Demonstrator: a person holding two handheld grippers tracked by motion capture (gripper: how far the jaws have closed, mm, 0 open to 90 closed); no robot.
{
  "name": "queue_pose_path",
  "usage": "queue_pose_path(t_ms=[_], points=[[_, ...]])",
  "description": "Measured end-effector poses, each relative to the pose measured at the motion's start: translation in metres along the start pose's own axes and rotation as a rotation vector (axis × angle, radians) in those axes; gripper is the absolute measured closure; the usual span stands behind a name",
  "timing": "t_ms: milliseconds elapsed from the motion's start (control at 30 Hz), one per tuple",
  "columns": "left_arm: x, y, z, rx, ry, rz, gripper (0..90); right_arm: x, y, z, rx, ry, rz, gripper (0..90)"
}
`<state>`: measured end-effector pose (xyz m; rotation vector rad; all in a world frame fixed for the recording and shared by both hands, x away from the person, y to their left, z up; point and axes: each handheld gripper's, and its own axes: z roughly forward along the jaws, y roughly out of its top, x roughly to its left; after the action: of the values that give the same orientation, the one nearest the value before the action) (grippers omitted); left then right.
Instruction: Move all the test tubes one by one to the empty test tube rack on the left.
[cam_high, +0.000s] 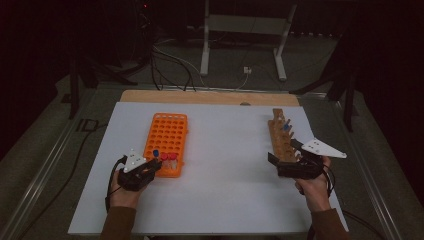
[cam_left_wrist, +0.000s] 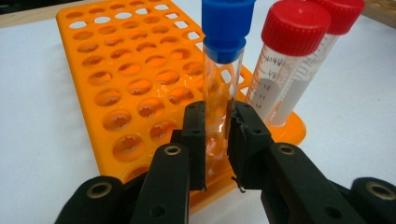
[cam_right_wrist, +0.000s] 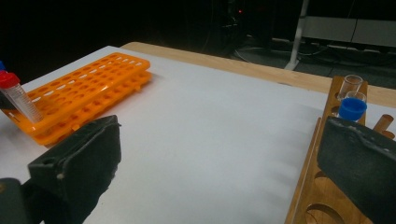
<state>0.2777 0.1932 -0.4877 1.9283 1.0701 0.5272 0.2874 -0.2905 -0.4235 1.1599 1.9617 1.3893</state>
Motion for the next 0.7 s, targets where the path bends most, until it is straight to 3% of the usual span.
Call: queue_pose_path(t_ms=[133,333,567,700], points=[[-0.001,-0.002,0.003,0.032,0.005,0.022,78.1,0.0,-0.001,0.001,0.002,0.003,-0.005,0.3],[-0.002,-0.002,0.003,0.028,0.004,0.015,77.1,0.001,-0.001,0.002,0.007,0.004,-0.008,0.3],[-0.003,-0.004,-0.003,0.011,-0.012,-0.005,63.0,-0.001,0.0,0.001,0.003,0.0,-0.002,0.3],[-0.002,-0.004,-0.011,-0.032,-0.027,-0.022,58.1,-0.002,0.0,0.0,0.001,-0.005,-0.004,0.3]])
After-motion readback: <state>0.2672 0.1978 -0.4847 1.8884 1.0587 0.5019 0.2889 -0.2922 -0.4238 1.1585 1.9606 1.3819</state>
